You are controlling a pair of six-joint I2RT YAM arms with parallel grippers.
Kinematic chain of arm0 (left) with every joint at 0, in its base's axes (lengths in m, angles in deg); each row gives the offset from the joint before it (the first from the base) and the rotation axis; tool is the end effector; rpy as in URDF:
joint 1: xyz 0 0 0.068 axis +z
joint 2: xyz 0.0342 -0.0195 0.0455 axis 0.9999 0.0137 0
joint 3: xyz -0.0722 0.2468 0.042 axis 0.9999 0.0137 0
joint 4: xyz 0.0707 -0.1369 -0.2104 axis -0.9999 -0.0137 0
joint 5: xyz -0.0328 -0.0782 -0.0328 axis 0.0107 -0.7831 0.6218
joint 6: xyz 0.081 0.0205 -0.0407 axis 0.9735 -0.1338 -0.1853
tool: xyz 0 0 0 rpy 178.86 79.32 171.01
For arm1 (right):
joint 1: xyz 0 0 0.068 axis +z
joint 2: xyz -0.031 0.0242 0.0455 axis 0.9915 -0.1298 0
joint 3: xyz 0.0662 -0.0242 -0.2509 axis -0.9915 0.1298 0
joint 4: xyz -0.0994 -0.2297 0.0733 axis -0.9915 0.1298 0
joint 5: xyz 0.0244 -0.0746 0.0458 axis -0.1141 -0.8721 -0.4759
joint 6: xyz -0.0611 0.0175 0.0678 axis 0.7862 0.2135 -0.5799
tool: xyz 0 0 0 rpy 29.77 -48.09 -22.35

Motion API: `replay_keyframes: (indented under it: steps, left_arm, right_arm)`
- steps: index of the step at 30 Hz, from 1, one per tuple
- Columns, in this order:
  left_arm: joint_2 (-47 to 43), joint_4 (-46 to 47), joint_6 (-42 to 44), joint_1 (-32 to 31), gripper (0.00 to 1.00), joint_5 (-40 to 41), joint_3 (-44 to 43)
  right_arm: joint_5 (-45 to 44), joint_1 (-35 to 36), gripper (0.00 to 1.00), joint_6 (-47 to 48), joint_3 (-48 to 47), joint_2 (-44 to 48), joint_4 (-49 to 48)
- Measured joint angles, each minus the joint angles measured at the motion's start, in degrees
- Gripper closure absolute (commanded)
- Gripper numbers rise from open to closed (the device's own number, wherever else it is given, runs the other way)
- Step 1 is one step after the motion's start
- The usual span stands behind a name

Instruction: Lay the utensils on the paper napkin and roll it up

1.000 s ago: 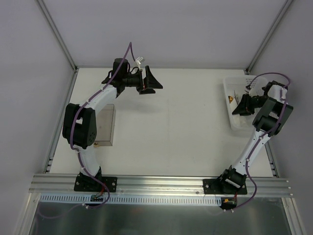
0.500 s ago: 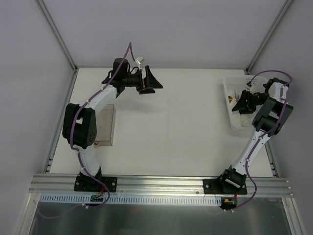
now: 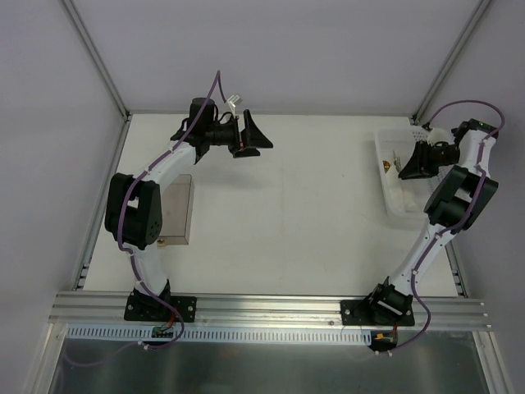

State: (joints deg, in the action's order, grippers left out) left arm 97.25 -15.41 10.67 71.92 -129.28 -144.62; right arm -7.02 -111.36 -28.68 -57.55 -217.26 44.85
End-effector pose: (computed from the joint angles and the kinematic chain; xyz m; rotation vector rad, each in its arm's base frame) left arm 0.4177 -0.1999 0.2712 0.2925 2.0591 -1.5207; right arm 0.4161 -0.1655 0.1825 -0.4907 2.4959 0.6970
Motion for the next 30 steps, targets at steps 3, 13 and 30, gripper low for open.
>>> replay_keyframes:
  steps: [3,13,30]
  left_arm:
    - [0.0,0.0,0.0,0.0,0.01,0.22,0.0]
    - [0.0,-0.02,0.02,0.0,0.01,1.07,0.0]
    - [0.0,-0.28,0.59,0.02,0.01,3.13,0.66]
  right_arm:
    - [-0.55,0.0,0.81,0.63,0.66,0.2,-0.07]
    - [-4.24,-0.24,0.86,0.0,3.69,-0.52,0.02]
    - [-6.45,-0.98,0.83,-1.14,8.7,-2.8,-0.28]
